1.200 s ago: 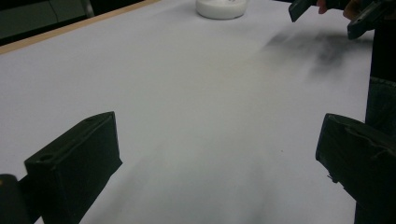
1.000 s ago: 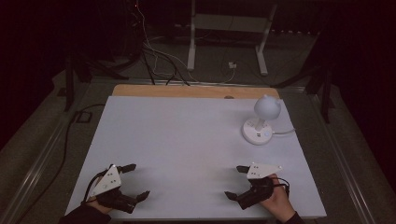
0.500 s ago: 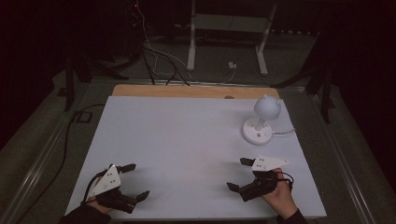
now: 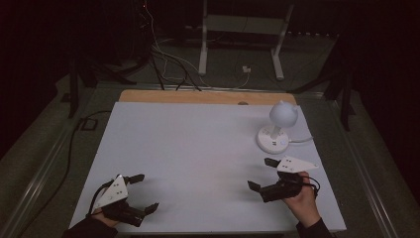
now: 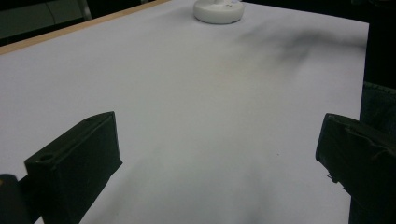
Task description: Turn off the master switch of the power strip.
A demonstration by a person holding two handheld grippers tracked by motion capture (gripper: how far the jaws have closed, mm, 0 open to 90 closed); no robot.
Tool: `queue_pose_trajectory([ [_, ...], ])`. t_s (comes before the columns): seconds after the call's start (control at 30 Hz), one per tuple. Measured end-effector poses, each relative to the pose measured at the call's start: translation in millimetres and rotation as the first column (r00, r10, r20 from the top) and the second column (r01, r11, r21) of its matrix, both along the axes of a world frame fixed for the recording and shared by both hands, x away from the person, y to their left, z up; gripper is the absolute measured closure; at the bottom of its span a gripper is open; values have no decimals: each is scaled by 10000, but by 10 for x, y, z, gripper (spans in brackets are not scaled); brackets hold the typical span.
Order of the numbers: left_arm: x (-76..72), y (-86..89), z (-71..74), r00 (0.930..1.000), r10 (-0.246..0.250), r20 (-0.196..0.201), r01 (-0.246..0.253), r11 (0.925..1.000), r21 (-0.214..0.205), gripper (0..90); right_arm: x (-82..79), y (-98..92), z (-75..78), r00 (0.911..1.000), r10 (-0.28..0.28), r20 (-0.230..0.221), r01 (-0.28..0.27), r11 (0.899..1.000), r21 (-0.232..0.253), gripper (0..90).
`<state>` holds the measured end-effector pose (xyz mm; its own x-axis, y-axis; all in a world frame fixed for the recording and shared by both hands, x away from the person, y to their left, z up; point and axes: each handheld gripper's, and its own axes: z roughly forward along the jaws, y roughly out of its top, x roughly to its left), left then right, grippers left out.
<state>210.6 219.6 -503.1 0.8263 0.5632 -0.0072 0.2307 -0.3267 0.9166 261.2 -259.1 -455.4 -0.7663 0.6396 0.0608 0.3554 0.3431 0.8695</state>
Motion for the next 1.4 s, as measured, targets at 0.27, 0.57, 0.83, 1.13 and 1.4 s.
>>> queue_pose_trajectory([
  [0.27,1,0,0,10000,-47,-44,46,10000,-85,3,93,-73,61,9981,-594,168,595,9982,-38,0],
  [0.57,1,3,3,10000,-35,-60,34,9999,-145,3,167,-165,48,9915,-1302,52,1302,9915,-76,0],
  [0.83,-1,3,2,10000,-31,-72,30,9999,-123,3,232,-236,38,9857,-1687,28,1687,9854,-210,0],
  [1.13,-4,3,6,10000,-34,-71,33,9999,-121,3,311,-346,3,9691,-2466,-31,2464,9686,-338,0],
  [1.4,-3,3,4,10000,-27,-71,26,9999,-123,3,388,-413,-13,9569,-2902,-77,2897,9563,-396,0],
])
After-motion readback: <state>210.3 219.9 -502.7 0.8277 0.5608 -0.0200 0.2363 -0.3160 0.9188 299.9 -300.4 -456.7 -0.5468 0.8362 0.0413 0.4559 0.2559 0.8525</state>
